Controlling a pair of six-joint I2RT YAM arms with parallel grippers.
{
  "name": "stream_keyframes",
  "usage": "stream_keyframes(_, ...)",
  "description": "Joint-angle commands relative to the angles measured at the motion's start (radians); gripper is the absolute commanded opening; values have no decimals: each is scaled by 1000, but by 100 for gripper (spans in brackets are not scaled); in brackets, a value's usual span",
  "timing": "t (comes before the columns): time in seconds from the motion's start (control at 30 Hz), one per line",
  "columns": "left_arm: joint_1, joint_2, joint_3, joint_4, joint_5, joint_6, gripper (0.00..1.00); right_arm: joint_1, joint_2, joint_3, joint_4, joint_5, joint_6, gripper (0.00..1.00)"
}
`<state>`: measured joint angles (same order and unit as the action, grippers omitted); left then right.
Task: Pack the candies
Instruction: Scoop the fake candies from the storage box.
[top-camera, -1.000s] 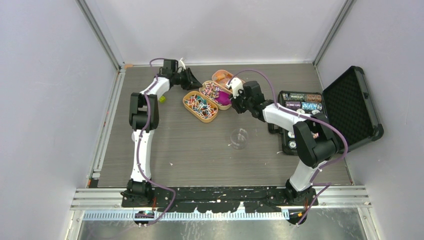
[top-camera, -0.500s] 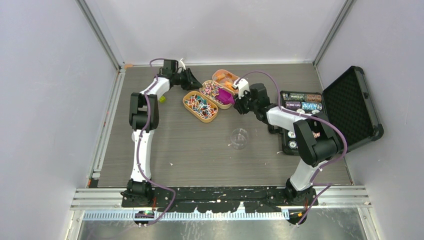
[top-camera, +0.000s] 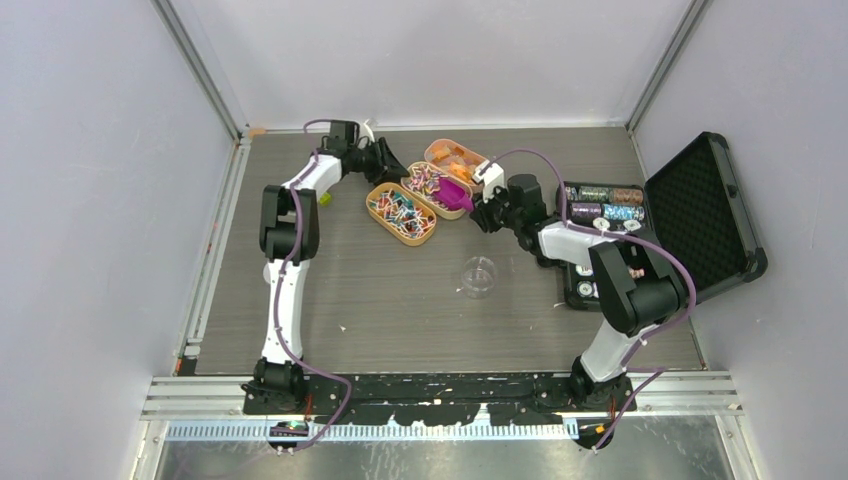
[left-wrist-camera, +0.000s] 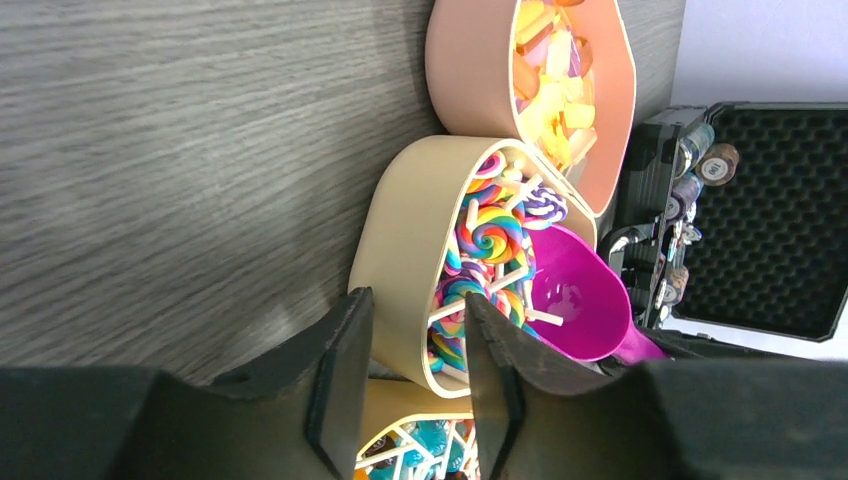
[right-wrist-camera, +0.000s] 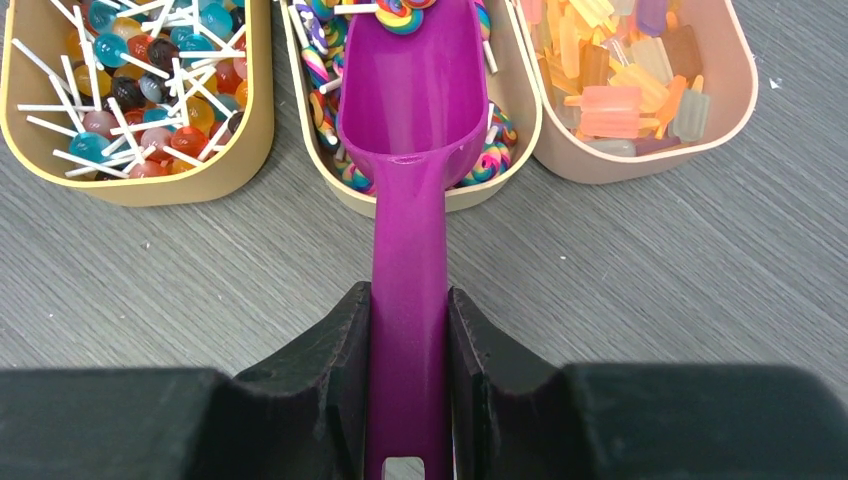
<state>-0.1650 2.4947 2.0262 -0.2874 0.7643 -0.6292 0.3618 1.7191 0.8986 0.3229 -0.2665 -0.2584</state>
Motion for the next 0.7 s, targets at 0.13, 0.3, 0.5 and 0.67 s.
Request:
stream_keyframes(0.13, -18, -38, 92, -78, 36, -3, 47, -13, -101, -42, 87, -21, 19, 1)
stream_keyframes(0.3, -14, -50, 119, -106, 32, 8, 51, -18, -125, -74, 133, -37, 37, 1)
stream_keyframes(0.5, -5, -62, 139, -151, 23, 28, 55, -23, -147, -98, 178, -46, 59, 1)
stream_keyframes(0.67, 3, -95, 143, -207, -7, 70, 57, -28, -192, -113, 195, -55, 68, 1)
